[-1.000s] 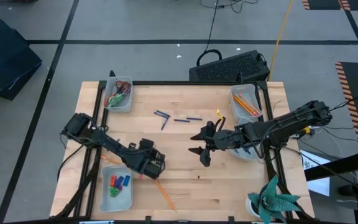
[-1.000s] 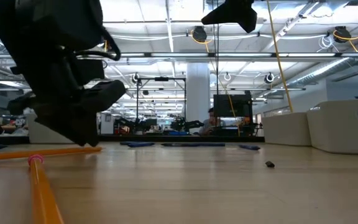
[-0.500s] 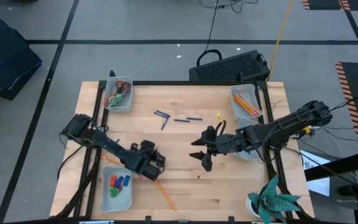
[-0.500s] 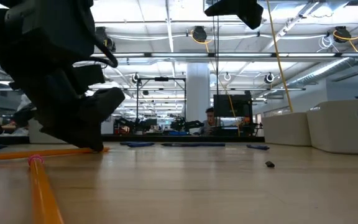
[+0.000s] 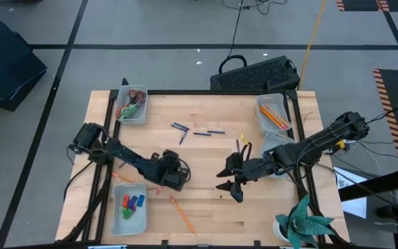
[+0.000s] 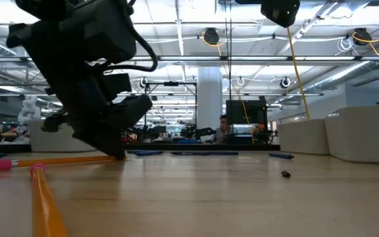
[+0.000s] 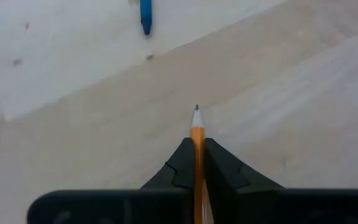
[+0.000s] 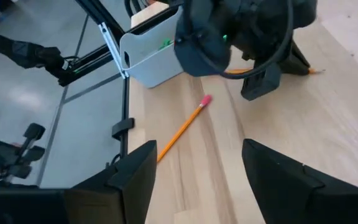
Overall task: Sort crayons/erasers/pens/pencils in bins
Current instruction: Put the orange pencil into the top right gray bin
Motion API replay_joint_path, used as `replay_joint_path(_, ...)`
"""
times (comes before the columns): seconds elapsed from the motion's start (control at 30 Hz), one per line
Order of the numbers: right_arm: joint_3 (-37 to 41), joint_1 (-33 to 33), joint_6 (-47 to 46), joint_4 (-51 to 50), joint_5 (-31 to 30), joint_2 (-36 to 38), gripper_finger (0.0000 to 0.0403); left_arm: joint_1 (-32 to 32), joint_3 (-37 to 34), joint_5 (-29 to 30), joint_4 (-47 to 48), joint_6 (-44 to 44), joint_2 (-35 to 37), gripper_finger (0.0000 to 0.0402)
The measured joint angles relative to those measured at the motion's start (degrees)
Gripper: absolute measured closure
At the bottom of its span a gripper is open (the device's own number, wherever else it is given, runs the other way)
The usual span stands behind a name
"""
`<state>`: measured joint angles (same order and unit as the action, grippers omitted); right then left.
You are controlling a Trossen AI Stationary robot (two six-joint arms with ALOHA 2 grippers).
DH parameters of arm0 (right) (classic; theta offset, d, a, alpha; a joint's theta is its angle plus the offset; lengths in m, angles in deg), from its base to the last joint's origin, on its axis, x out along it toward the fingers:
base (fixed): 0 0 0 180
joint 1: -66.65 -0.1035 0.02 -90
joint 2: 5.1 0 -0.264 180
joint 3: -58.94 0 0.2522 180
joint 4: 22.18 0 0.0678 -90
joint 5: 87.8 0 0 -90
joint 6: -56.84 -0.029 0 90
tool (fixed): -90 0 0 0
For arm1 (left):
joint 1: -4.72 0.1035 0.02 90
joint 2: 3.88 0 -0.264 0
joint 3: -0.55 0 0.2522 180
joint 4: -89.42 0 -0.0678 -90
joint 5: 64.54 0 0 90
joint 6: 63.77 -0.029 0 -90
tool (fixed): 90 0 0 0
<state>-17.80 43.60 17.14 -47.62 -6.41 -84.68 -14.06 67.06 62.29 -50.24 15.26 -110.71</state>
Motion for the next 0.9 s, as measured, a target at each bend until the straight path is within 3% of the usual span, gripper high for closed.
replay_joint_path(0.13, 0.00, 0.07, 1.71, -1.54, -0.11, 0.46, 0.0186, 2.02, -0.43, 0.14, -5.66, -8.22, 3.63, 0.0392)
replay_joint_path(0.37, 0.07, 0.15, 3.58, -17.62, -0.38, 0.21, 0.0190, 4.34, -0.23, -0.88, -20.74, -21.39, 9.47, 0.0399)
replay_joint_path(0.47, 0.07, 0.22, 3.27, -22.09, -4.29, 0.23, 0.0190, 4.54, 0.07, -3.96, -30.68, -30.56, 10.88, 0.0398)
replay_joint_path(0.73, 0.07, 0.35, 4.33, -23.79, -10.92, 0.25, 0.0190, 1.94, -0.12, -6.62, -29.74, -39.83, 11.79, 0.0391)
replay_joint_path(0.83, 0.20, 0.33, 3.48, -23.58, -12.82, 0.27, 0.0190, -0.36, -0.22, -5.53, -27.69, -39.51, 10.64, 0.0362)
replay_joint_path(0.9, 0.77, 0.33, 3.29, -23.08, -13.92, 0.27, 0.0190, -1.74, -0.45, -1.35, -27.78, -38.69, 9.52, 0.0331)
